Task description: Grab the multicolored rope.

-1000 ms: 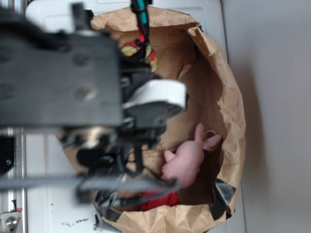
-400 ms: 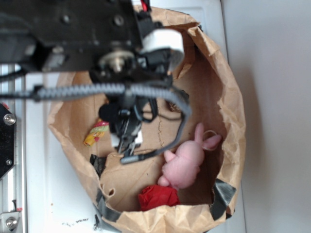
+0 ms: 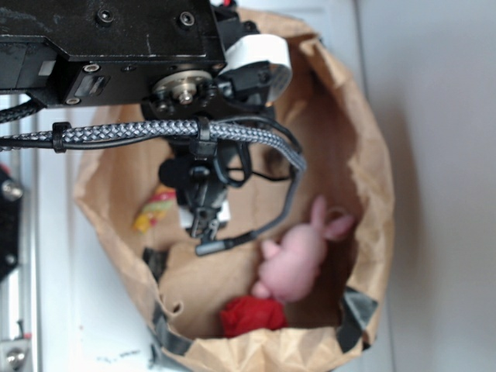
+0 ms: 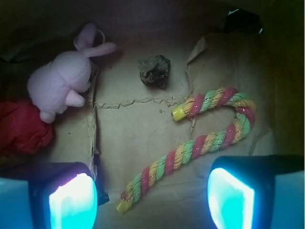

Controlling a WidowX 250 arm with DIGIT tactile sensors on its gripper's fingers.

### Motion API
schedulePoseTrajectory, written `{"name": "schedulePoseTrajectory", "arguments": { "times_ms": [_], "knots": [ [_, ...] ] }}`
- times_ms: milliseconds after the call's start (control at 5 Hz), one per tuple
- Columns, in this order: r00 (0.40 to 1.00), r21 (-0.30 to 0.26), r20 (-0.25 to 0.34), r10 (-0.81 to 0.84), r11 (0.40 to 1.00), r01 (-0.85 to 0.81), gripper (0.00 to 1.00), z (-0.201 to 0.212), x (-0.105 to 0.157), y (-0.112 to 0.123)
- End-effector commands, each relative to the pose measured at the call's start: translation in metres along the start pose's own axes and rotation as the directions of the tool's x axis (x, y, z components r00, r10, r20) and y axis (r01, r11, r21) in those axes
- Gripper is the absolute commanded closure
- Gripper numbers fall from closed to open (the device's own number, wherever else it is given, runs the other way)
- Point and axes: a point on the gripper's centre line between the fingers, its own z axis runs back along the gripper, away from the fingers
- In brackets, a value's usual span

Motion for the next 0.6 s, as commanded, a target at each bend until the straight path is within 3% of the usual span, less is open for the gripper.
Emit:
{"name": "schedulePoseTrajectory", "arguments": {
  "times_ms": [0,400],
  "knots": [
    [0.995,0.01,0.05,0.084,0.996,-0.084,0.0,0.016,-0.026,0.017],
    [0.954,0.02,0.086,0.289,0.956,-0.291,0.0,-0.018,-0.027,0.035]
  ]
}}
